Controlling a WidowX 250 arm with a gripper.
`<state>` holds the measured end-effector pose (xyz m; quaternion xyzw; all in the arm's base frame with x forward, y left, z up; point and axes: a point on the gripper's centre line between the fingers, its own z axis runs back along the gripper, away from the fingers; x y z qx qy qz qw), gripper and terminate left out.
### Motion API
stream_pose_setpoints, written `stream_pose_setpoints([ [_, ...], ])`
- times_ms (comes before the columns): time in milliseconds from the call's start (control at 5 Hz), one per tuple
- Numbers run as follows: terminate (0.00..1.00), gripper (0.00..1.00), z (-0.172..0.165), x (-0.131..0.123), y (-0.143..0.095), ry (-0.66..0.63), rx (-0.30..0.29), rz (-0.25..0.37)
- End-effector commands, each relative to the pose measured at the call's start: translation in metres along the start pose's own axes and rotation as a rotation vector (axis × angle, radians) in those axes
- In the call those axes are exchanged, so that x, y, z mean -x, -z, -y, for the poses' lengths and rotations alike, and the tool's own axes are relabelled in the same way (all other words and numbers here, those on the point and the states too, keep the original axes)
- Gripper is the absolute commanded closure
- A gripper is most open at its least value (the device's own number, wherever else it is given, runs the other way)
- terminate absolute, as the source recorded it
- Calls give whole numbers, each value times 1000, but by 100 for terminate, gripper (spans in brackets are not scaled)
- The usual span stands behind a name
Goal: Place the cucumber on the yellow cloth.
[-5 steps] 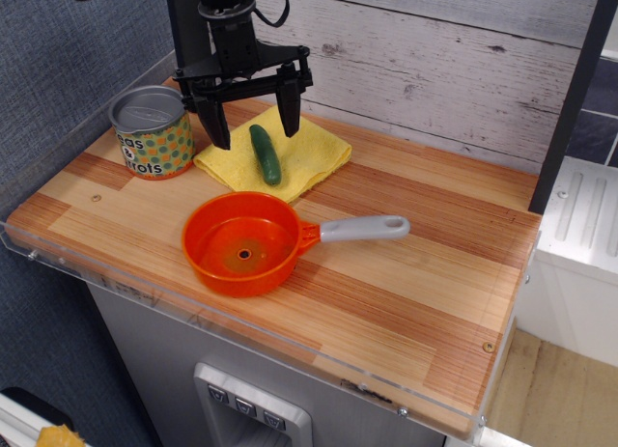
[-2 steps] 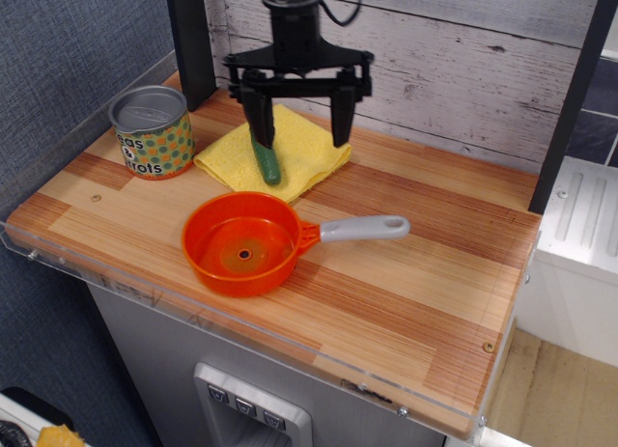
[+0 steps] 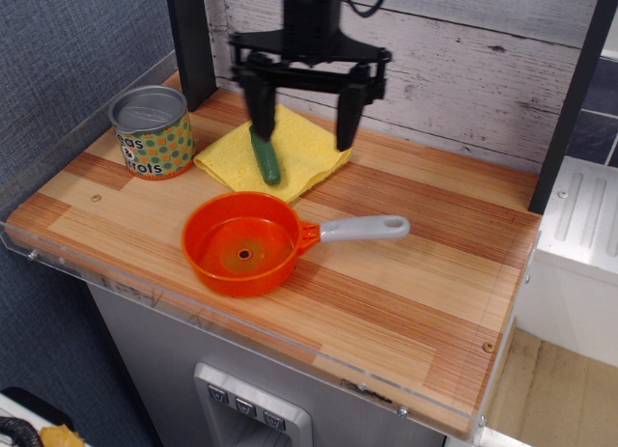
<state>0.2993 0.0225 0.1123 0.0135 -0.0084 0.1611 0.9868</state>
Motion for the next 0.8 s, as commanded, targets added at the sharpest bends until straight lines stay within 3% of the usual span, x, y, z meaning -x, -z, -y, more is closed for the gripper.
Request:
stream_pose_setpoints([
  [0, 0, 0, -11, 27, -34, -20, -10, 79],
  [400, 0, 0, -19, 39, -48, -22, -33, 68],
  [600, 100, 0, -19, 39, -48, -22, -33, 68],
])
